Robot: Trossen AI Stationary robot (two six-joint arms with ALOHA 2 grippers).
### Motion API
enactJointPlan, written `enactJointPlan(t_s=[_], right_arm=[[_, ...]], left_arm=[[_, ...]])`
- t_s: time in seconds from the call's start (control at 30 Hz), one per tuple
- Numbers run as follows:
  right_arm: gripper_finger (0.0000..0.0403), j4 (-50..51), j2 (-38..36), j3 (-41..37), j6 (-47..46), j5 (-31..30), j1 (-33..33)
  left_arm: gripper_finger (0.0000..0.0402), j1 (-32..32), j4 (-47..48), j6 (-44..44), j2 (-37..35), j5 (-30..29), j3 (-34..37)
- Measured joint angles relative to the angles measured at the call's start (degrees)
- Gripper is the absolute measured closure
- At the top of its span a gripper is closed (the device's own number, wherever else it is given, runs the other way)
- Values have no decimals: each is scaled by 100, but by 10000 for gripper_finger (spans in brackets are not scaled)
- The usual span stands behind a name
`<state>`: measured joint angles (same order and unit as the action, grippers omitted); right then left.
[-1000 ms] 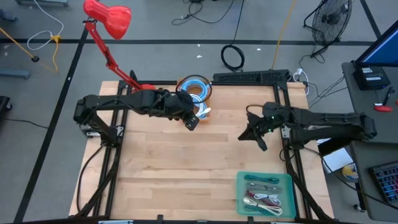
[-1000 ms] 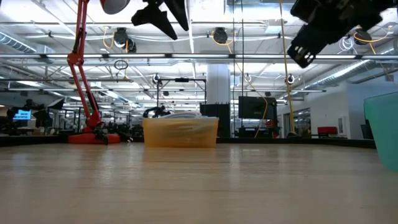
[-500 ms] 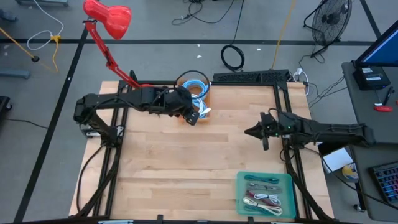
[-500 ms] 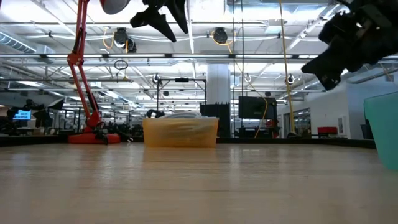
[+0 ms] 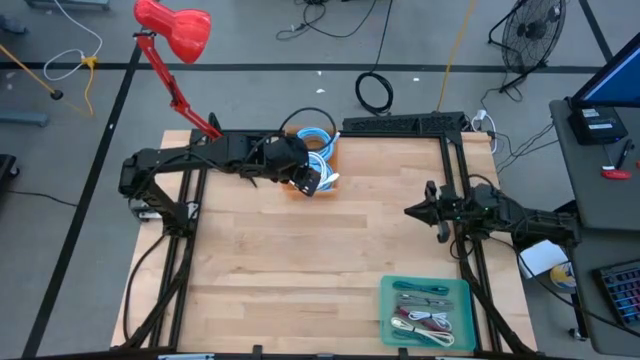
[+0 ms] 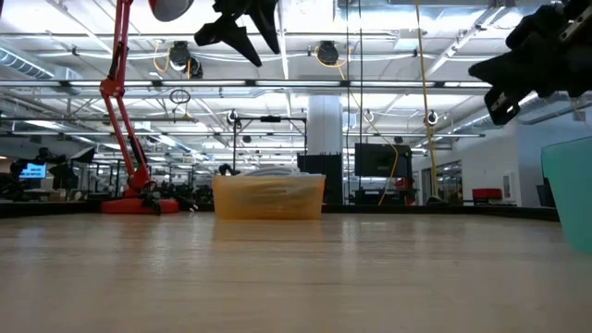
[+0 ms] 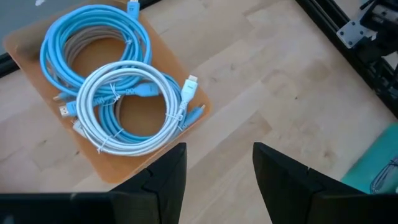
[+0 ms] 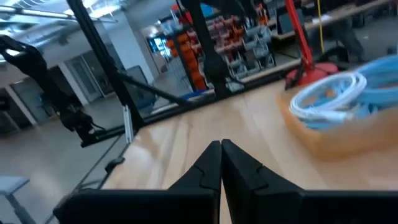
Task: Pick & Place USB Port
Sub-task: Return to Home Position
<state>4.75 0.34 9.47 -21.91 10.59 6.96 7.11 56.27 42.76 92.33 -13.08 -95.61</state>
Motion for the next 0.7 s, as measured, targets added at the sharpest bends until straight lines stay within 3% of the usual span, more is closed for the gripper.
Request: enactJointPlan(t_s=[0.23, 0.47, 0.7], right_arm=[[403, -92, -27, -101, 148, -46, 0], [403, -405, 33, -697, -26, -530, 2], [403, -688, 220, -841, -138, -470, 4]], left_arm=[[216, -22, 4, 37, 1, 31, 0], [216, -22, 11, -156, 2, 76, 0], [216, -22, 46, -225, 2, 59, 0]])
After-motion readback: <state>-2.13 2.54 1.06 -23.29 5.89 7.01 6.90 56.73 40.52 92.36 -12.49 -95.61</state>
